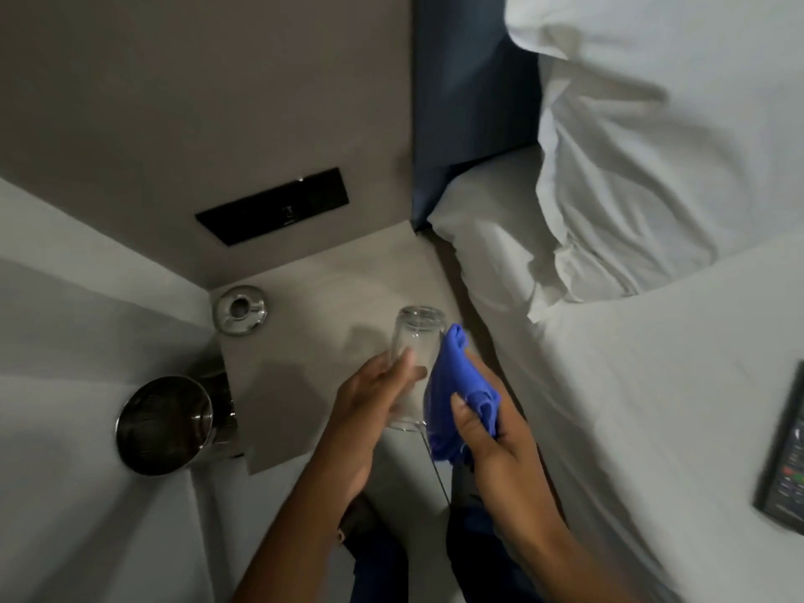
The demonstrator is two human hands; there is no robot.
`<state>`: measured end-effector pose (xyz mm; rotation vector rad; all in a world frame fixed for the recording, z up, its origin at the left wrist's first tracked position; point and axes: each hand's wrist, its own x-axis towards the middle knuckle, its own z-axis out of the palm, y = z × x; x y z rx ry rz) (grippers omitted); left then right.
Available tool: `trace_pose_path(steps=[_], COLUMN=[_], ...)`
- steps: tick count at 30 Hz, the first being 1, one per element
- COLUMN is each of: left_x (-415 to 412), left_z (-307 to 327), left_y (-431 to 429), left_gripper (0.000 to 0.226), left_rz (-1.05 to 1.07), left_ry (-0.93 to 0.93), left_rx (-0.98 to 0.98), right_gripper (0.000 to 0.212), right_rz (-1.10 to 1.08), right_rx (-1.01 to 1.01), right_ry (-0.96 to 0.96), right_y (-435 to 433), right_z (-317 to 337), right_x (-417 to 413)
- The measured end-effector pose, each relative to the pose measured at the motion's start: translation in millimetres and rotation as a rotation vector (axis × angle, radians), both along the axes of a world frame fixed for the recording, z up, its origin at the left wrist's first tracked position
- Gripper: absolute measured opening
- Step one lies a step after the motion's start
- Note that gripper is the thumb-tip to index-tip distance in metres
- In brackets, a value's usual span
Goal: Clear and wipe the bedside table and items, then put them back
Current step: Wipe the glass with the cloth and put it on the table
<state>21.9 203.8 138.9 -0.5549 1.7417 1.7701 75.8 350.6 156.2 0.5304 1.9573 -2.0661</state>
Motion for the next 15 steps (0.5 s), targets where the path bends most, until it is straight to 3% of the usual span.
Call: trace_pose_path(steps=[6, 10, 15], left_x=[24, 25, 23], left_z=[-13, -19, -22], left_y=[-40, -67, -86], left_gripper=[0.071, 0.081, 0.083], left_rz=[-0.155, -0.253, -0.183], left_ry=[0.115, 0.234, 0.299], left_rx=[-0.099, -0.235, -0.366], right_gripper=[0.036, 0.03, 0.04], right_rz=[-0.015, 0.325, 0.488], right_rx=[0.021, 0.24, 0.406], right_ry=[0.012, 0.034, 0.146], right_y=[-11, -16, -40], right_z=[0, 8, 18], right_x=[-36, -52, -57])
